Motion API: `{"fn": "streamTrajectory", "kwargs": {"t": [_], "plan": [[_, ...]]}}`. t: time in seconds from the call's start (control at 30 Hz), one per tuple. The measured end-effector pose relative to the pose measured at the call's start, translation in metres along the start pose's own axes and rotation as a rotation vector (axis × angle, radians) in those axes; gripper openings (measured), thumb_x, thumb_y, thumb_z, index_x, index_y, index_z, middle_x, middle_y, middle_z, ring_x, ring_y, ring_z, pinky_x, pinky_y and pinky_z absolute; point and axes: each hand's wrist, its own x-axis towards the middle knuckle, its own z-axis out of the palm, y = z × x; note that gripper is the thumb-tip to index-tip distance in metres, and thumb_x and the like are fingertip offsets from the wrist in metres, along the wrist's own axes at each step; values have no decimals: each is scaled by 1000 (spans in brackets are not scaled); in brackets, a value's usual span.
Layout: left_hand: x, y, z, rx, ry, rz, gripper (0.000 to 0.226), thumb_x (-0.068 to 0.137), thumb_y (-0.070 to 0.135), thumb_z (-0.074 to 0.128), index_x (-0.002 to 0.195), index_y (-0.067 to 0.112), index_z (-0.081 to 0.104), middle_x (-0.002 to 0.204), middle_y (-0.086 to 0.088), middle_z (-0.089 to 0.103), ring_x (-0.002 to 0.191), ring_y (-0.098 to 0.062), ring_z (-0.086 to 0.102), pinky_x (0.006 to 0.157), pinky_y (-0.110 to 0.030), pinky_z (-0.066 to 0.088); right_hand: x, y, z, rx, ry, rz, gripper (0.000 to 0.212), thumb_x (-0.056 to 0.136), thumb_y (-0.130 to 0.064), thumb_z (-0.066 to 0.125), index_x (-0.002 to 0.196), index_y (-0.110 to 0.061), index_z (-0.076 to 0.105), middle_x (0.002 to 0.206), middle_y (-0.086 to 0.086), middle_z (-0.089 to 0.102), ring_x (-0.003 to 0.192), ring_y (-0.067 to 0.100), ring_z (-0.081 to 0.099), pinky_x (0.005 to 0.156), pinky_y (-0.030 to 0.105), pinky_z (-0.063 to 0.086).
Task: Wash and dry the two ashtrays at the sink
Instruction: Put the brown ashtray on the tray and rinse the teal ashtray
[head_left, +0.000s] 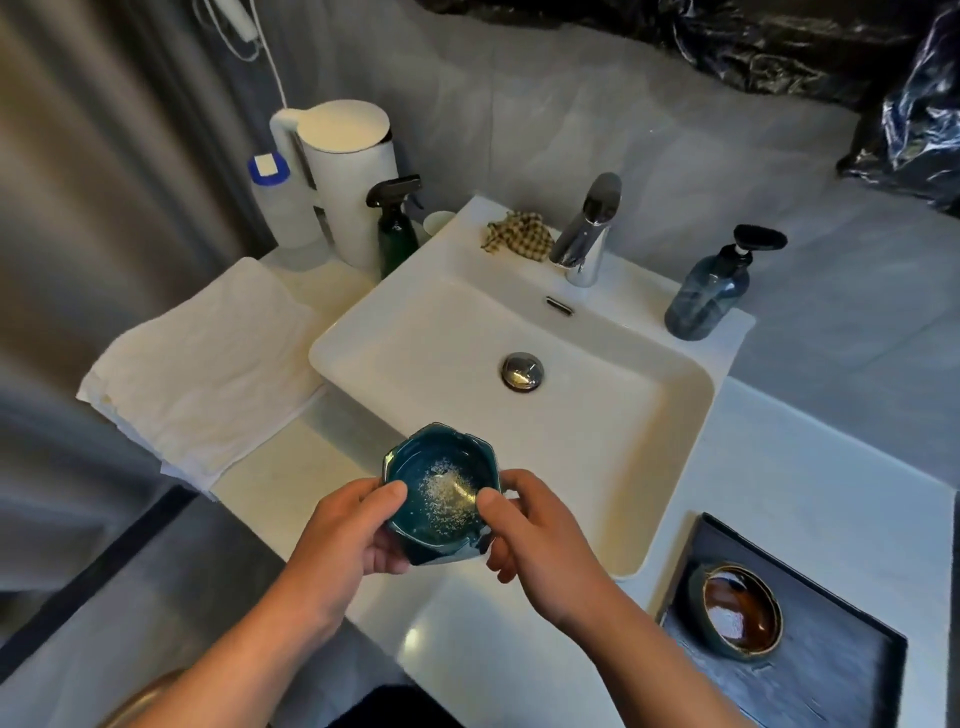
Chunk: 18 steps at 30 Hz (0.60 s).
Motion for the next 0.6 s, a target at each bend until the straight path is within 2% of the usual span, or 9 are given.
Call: {"fn": "streamTrajectory", "kwargs": {"t": [0.17, 0.3, 0.4, 0.47, 0.53, 0.6], "plan": [[29, 19, 20, 45, -44, -23, 42, 77, 39, 57, 99, 5, 68, 85, -16, 73, 66, -21, 64, 53, -32, 52, 19, -6, -20, 76, 71, -15, 7, 99, -40, 55, 98, -33, 56, 69, -3, 60, 64, 13, 59, 62, 29, 50], [55, 32, 29, 94, -123, -32, 44, 76, 39, 57, 99, 3, 66, 80, -13, 71, 63, -18, 63, 51, -30, 52, 24, -9, -23, 116, 167, 6, 11, 98, -39, 54, 102, -29, 57, 76, 1, 63, 61, 12, 57, 61, 29, 50], [80, 40, 28, 125, -189, -41, 47, 76, 38, 59, 101, 0, 66, 82, -18, 69, 64, -21, 62, 50, -29, 52, 36, -12, -19, 130, 245, 31, 12, 99, -38, 54, 104, -27, 58, 80, 3, 66, 62, 12, 58, 62, 31, 51], [98, 47, 24, 142, -234, -54, 41, 80, 36, 62, 100, 1, 67, 81, -16, 69, 63, -21, 61, 49, -28, 51, 47, -16, -11, 127, 306, 40, 11, 99, -38, 53, 104, -28, 57, 83, 4, 68, 65, 13, 60, 64, 30, 52], [117, 55, 15, 152, -283, -64, 27, 92, 28, 62, 97, 2, 67, 77, -14, 69, 61, -18, 63, 49, -28, 51, 57, -22, 1, 137, 358, 61, 9, 100, -38, 53, 103, -30, 56, 85, 8, 68, 66, 14, 60, 64, 30, 53], [137, 65, 5, 178, -334, -47, 24, 91, 27, 63, 93, 3, 68, 76, -13, 70, 64, -20, 65, 52, -32, 52, 67, -32, 16, 180, 406, 80, 8, 99, -39, 55, 102, -32, 57, 84, 11, 68, 63, 13, 60, 64, 31, 53]]}}
